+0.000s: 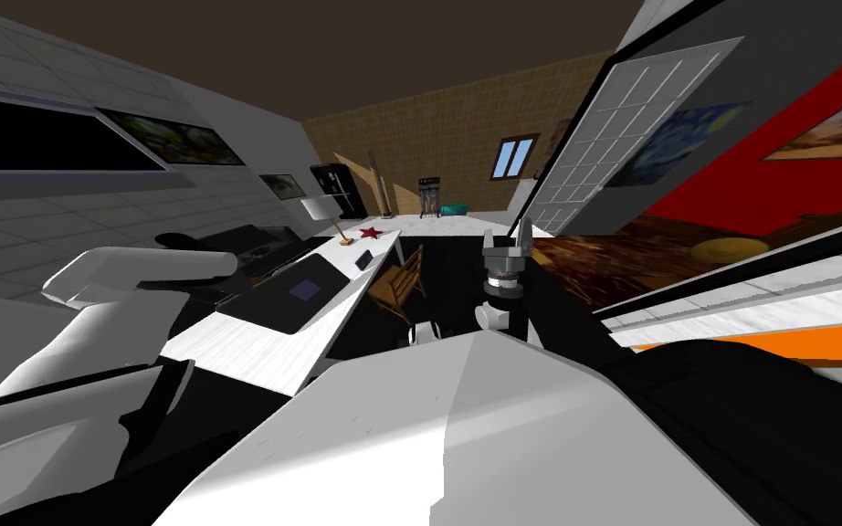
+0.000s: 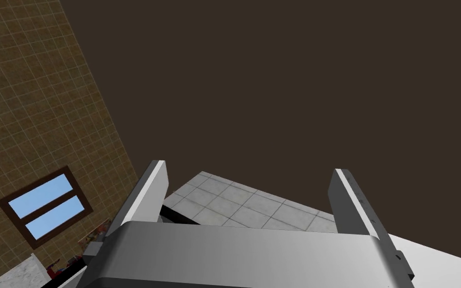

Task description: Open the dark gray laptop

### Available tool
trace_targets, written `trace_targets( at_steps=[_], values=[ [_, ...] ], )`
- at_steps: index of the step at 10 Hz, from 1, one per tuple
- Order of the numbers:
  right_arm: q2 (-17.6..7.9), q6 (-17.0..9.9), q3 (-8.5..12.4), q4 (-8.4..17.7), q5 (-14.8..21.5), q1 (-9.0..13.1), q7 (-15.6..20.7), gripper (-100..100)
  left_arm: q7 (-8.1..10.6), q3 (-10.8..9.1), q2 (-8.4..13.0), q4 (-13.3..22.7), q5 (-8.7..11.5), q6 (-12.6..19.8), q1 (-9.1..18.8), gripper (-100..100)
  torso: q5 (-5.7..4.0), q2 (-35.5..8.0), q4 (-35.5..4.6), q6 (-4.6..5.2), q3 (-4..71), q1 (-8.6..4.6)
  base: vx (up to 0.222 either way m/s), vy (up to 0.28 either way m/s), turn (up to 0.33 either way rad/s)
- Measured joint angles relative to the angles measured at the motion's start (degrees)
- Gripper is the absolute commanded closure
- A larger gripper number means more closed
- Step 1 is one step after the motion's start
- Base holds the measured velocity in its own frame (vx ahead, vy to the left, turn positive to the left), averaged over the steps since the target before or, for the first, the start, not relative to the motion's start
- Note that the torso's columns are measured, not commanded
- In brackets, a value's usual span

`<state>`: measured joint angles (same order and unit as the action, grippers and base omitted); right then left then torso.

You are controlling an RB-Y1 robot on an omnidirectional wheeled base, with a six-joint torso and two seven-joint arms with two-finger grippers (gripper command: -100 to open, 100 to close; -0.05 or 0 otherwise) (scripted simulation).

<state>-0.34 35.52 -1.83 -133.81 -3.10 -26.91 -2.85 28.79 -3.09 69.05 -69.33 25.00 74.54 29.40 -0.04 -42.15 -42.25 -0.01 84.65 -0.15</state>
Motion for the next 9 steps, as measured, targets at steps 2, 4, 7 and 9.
trace_targets(
  at_steps=[2, 4, 7, 9],
  values=[
    [0.0, 0.0, 0.0, 0.0, 0.0, 0.0, 0.0, 0, 2.54, 1.64, 1.8, -1.6, 1.6, -0.5, -1.6, -100, 0.04, -0.2, 0.0, 0.13, -0.1, 0.2, -0.059, 0.078, -0.334],
    [0.0, 0.0, 0.0, 0.0, 0.0, 0.0, 0.0, 0, 5.84, 3.26, 5.0, -2.7, 4.3, -1.3, -4.1, -100, 0.08, -0.2, -0.1, -0.09, -0.1, 0.25, -0.029, 0.042, 0.005],
    [0.0, 0.0, 0.0, 0.0, 0.0, 0.0, 0.0, 0, 10.72, 5.81, 9.3, -5.5, 8.1, -2.4, -8.1, -100, 0.05, -0.2, -0.1, 0.02, -0.1, 0.17, -0.063, 0.064, -0.226],
    [0.0, 0.0, 0.0, 0.0, 0.0, 0.0, 0.0, 0, 14.11, 6.34, 11.7, -5.9, 9.6, -2.5, -9.4, -100, 0.01, 0.0, 0.0, -0.02, 0.0, 0.05, 0.0, 0.007, 0.023]
  ],
)
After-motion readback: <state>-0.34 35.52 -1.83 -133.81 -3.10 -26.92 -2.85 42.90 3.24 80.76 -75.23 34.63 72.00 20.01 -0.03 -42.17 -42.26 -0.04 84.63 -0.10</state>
